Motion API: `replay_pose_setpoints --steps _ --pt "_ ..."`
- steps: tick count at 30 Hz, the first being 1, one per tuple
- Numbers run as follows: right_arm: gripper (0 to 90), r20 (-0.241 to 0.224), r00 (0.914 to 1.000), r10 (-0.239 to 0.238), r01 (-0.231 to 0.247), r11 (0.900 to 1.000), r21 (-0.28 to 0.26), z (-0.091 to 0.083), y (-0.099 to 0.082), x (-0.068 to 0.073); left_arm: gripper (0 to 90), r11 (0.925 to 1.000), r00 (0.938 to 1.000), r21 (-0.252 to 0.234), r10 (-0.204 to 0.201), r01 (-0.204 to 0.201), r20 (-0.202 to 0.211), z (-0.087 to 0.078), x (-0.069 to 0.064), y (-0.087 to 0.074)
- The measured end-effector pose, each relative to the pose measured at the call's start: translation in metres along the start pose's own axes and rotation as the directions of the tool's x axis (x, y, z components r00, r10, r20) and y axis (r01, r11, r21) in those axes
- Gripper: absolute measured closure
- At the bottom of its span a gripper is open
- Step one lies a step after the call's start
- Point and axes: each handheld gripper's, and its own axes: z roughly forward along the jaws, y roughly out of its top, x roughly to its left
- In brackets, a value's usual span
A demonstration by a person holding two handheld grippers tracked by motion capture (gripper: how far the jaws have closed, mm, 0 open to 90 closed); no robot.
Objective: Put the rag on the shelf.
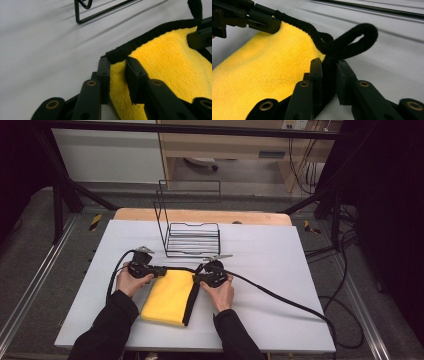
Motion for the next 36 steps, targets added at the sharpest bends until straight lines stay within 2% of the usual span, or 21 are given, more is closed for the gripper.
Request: replay_pose_setpoints --steps 3,5,8,13,17,22,25,32,36 --pt "79.7 -0.001 1.0 -0.003 0.003 1.0 -0.003 -0.001 0.001 0.0 79.3 0.9999 1.0 -0.007 0.008 -0.008 -0.001 -0.003 -0.003 0.001" --pt "80.1 -0.003 0.9997 -0.023 0.023 0.9997 -0.011 -0.003 0.001 0.001 80.2 0.9997 1.0 -0.021 0.01 -0.01 0.001 -0.007 -0.005 0.001" --pt "80.2 -0.008 0.9991 -0.041 0.04 0.999 -0.019 -0.008 0.003 0.002 80.6 0.9977 0.9999 -0.067 0.014 -0.014 0.0 -0.018 -0.009 0.002" --pt "80.3 -0.029 0.9978 -0.06 0.058 0.9961 -0.067 -0.02 0.009 0.007 80.6 0.9886 0.9991 -0.144 0.042 -0.043 -0.005 -0.041 -0.019 0.003" --pt "80.2 -0.046 0.9942 -0.098 0.092 0.9892 -0.114 -0.031 0.013 0.012 80.7 0.9787 0.998 -0.196 0.062 -0.063 -0.01 -0.058 -0.026 0.002" --pt "80.2 -0.047 0.9848 -0.167 0.158 0.9732 -0.168 -0.043 0.018 0.021 80.7 0.965 0.9966 -0.249 0.077 -0.082 -0.029 -0.076 -0.034 -0.001" --pt "80.2 -0.044 0.9774 -0.207 0.195 0.9615 -0.194 -0.051 0.022 0.026 80.7 0.9544 0.9956 -0.284 0.085 -0.092 -0.04 -0.086 -0.038 -0.002" --pt "80.3 -0.034 0.9625 -0.269 0.253 0.9353 -0.248 -0.072 0.031 0.038 80.7 0.9347 0.9946 -0.341 0.087 -0.101 -0.056 -0.103 -0.049 -0.002" --pt "80.6 -0.027 0.9561 -0.292 0.274 0.9222 -0.273 -0.084 0.036 0.042 80.7 0.9202 0.9938 -0.376 0.088 -0.107 -0.068 -0.11 -0.057 0.001"
